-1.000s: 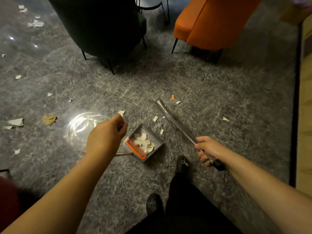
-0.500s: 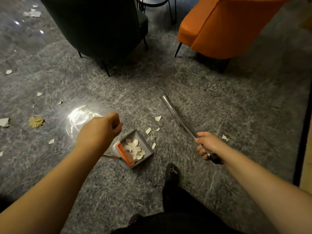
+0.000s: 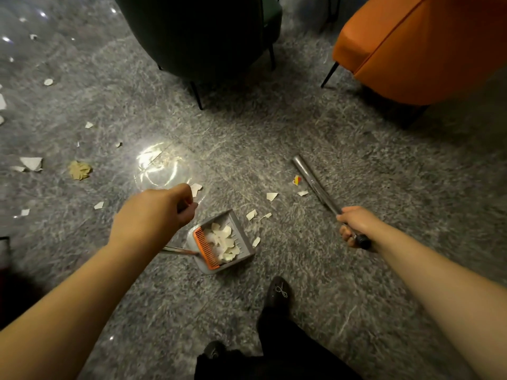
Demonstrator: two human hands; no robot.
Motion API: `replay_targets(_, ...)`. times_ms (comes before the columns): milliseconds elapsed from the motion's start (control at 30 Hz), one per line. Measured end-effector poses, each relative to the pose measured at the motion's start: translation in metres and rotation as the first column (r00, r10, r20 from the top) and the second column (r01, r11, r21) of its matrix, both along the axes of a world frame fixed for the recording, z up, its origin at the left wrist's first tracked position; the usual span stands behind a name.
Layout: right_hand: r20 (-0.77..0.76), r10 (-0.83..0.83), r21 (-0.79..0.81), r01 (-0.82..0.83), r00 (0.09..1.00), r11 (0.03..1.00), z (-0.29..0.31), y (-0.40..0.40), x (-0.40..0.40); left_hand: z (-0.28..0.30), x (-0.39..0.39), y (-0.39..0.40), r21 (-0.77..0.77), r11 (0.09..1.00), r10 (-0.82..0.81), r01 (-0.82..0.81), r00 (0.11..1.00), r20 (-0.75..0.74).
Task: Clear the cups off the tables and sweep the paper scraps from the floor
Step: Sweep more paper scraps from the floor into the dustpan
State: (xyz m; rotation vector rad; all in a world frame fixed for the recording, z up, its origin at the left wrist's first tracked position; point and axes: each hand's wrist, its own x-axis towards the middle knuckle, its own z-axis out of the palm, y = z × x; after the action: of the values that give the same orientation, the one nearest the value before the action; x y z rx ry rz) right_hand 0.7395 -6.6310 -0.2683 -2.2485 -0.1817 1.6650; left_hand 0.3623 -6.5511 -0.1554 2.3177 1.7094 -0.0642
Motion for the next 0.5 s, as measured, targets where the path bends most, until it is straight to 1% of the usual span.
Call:
replay_targets(233,-0.047,0.113,-0.051,-0.116,0.992,0.992,-0.001,-0.010,-0.038,-0.004,-0.009,0.001,0.005,1.000,0.024,-0.024,0.999,-0.029)
replay_targets(500,-0.093,0.186,-0.067,-0.192,0.978,0.979,0.011,-0.058,-0.106,-0.004,-0.028,0.002,-0.004,1.000,0.000,0.000,1.000,0.011)
